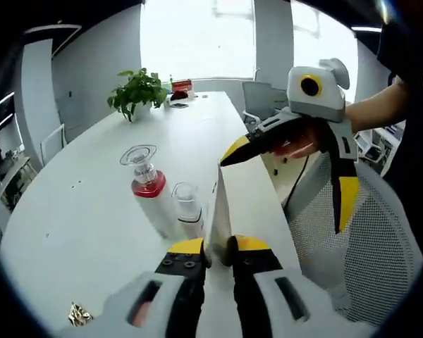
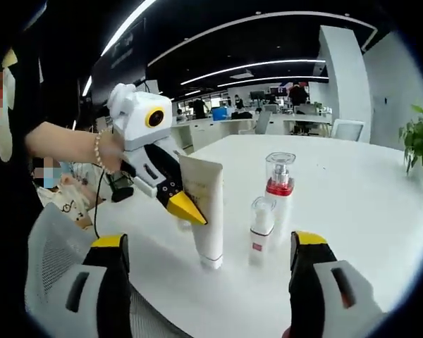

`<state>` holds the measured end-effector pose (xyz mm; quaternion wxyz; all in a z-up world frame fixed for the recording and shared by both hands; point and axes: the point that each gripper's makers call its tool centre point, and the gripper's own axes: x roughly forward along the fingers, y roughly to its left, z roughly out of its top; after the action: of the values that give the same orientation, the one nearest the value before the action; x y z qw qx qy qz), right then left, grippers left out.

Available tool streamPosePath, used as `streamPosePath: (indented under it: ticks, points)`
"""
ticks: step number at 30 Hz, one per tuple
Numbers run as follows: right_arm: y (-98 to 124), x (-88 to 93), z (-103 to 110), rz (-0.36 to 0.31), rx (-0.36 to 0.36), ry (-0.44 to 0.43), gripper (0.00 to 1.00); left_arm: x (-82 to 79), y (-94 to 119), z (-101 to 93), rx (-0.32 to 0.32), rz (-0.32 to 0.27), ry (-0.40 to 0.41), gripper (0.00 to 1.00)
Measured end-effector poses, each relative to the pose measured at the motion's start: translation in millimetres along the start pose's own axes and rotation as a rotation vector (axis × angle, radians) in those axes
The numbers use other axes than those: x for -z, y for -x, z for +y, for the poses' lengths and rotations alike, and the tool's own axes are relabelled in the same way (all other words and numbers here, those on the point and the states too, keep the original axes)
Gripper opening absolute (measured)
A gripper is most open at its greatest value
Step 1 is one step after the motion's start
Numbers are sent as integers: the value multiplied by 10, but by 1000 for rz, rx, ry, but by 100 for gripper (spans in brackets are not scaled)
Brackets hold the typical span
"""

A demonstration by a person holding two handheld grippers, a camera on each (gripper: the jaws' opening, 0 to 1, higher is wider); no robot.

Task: Arrange the skincare products in the storage area until every visible bottle or jar stands upright without overlapping.

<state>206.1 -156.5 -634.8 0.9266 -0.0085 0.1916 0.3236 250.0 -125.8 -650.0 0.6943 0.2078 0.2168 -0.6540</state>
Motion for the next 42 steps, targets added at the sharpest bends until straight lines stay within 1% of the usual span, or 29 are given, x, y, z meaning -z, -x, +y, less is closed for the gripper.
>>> streamPosePath:
  ticks: [2, 5, 9, 10, 12, 18, 25, 30, 32, 42]
  points:
    - [-6, 21, -6, 7, 6, 4, 94, -14, -9, -10, -3, -11, -18, 13]
    - [-11, 42, -18, 11, 15, 4, 94, -23, -33, 34, -13, -19, -33, 13]
    - [-6, 41, -23, 12, 25, 3, 94, -37, -56, 136, -29, -31, -52, 13]
    - [3, 38, -37, 10, 33, 1, 93, -28, -62, 187, -32, -34, -49, 13]
    - [11, 32, -47, 6, 38, -1, 93, -50, -78, 206, -36, -42, -55, 13]
    - [18, 28, -61, 1, 46, -6, 94, -88, -107, 394, -50, -61, -82, 13]
    - [23, 19, -78, -2, 57, -14, 96, -119, -112, 561, -67, -72, -82, 14]
    - [29, 16, -84, -2, 62, -12, 96, -127, -130, 687, -67, -76, -82, 14]
    - [31, 17, -89, -2, 63, -11, 96, -133, -126, 671, -67, -76, -86, 14]
    - [38, 9, -86, -4, 67, -10, 97, -170, -160, 769, -69, -78, -88, 15]
